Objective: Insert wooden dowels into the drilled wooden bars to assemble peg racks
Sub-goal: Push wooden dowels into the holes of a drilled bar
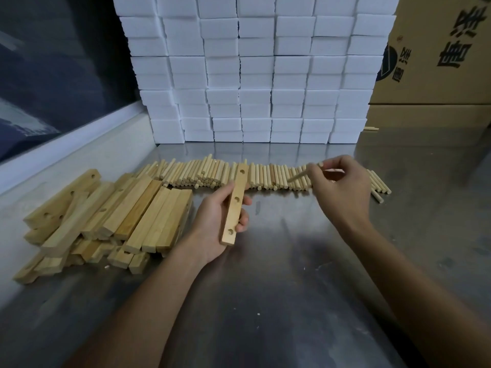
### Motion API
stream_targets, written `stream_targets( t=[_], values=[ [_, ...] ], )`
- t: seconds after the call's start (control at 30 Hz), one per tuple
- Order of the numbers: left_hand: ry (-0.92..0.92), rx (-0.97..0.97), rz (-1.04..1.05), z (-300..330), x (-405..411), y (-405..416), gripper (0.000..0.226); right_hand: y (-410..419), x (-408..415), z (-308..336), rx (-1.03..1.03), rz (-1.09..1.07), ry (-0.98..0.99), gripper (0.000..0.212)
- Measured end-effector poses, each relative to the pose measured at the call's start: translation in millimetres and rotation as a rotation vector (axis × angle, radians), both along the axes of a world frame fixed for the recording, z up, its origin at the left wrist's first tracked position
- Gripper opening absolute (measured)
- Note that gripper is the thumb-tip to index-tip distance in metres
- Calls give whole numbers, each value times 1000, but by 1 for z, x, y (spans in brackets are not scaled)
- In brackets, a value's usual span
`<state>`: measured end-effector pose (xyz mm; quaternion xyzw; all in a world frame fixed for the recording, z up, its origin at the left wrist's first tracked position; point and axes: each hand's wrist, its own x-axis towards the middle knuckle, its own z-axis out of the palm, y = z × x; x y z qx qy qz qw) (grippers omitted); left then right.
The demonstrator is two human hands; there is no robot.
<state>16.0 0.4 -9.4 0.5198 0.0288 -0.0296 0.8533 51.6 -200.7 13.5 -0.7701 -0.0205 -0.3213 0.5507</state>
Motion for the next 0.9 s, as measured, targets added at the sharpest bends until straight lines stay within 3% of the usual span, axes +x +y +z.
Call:
stream_targets(
  t=[0.17, 0.4, 0.7, 0.9],
  values=[
    [-58, 16, -54, 2, -3, 2, 42, 4, -16, 0, -84, 128, -131, 16],
    [-80, 28, -46, 7, -5, 5, 21, 13, -24, -11, -329, 349, -170, 12],
    [-199, 209, 101, 11, -5, 4, 16, 21, -27, -13, -321, 372, -160, 14],
    [-325, 544, 99, 10, -12, -2, 25, 25, -28, -12, -336, 357, -215, 13]
  ],
)
